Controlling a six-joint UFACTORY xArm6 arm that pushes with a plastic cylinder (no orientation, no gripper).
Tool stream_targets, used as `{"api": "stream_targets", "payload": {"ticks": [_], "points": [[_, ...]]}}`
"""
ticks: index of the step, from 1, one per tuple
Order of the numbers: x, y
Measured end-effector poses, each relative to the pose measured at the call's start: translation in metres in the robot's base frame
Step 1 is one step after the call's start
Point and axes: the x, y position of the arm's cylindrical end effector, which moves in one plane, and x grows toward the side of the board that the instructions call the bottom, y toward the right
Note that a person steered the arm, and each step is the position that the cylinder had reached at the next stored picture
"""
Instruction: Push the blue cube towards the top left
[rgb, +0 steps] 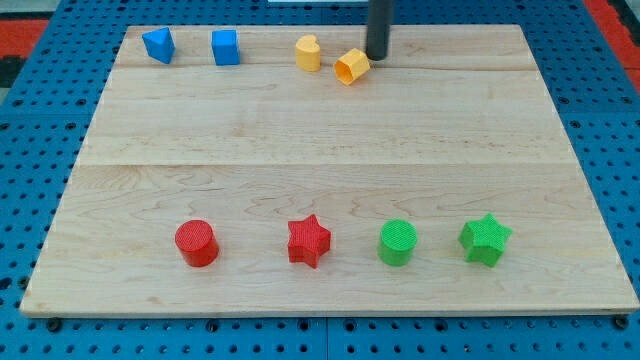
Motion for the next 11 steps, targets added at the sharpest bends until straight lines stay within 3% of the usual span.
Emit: {"api": "stream_targets", "payload": {"ticks": [1, 5, 6, 7, 8, 9, 10, 11], "points": [[0.032, 0.019], [0.056, -0.099], [0.028, -0.143], [-0.032, -0.143], [-0.035, -0.205], [-0.016, -0.248], [0.035, -0.191], [0.131, -0.12]]}}
